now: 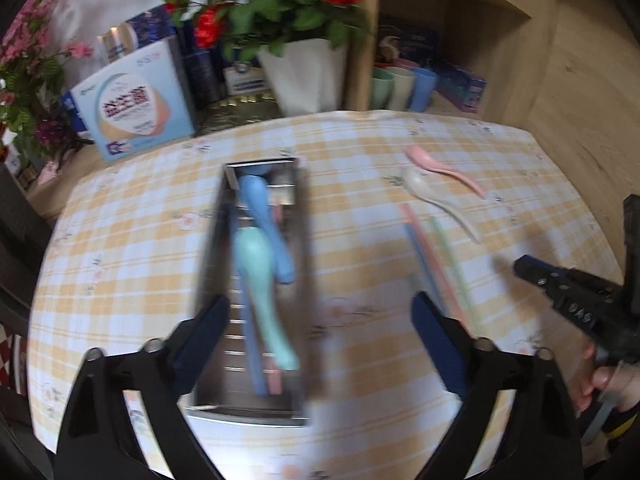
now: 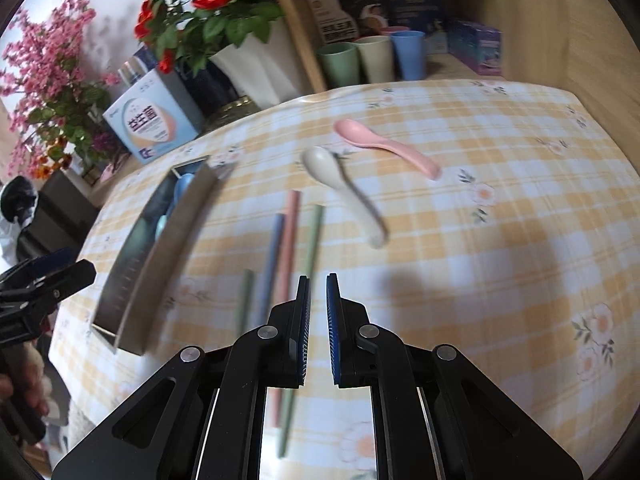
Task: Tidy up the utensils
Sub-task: 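Move the left gripper to the green chopstick and close on it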
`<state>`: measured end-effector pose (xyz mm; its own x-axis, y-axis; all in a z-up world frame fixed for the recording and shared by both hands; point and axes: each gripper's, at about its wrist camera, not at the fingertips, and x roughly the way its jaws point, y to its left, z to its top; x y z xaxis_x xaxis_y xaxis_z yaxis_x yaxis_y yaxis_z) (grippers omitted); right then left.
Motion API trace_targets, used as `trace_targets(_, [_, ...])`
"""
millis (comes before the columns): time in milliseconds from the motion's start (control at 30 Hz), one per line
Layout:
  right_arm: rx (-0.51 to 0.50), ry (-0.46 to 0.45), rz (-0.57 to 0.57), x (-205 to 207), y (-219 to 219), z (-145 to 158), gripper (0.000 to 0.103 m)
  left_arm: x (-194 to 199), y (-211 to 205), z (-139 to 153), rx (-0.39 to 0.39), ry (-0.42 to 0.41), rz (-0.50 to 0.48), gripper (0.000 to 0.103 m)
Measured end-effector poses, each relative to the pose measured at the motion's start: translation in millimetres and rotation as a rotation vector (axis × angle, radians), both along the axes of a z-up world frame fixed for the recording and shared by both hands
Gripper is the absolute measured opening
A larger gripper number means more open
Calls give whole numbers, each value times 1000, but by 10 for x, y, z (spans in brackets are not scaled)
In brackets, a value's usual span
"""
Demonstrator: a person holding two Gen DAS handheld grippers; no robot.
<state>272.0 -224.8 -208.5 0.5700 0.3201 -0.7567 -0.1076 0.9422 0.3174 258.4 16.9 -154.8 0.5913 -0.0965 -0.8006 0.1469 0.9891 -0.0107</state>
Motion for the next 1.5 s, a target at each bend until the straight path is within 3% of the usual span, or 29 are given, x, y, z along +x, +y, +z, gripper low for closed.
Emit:
trace_targets(100, [18,3,-13,-44,-113,-58,9,-28,-224,-110,-14,24,-20,67])
trace_targets(200, [39,2,-25,-71,-223,-101,9,-52,-429,-351,-48,84,-22,41])
trace_targets(267, [53,1,-33,-89,-285,-129,9,-62,-493,-484,-87,116,-10,17])
trace_targets(367, [72,4,-46,-119,-375,-164,9,-97,-611,-648,-137,155,-17,16])
trace_targets(567, [109,9,-69,-133,-503,-212,9,-141,-812,-764,-108,199,-58,8])
trace_targets(967, [147,1,-80,-142,-574,-212,9,-215,-837,-891,-81,262,-63,8])
trace_targets(1200, [157,5,-85,-145,-591,-225,9,-229,-809,-906,-91,249,-60,7])
trace_targets(1433, [160,15,-89,-157,-600,-253,9,-163,-622,-902,-71,222,18,6])
trace_targets(1500, [160,17,-88,-156,-594,-259,9,-157,-592,-905,-69,223,29,12])
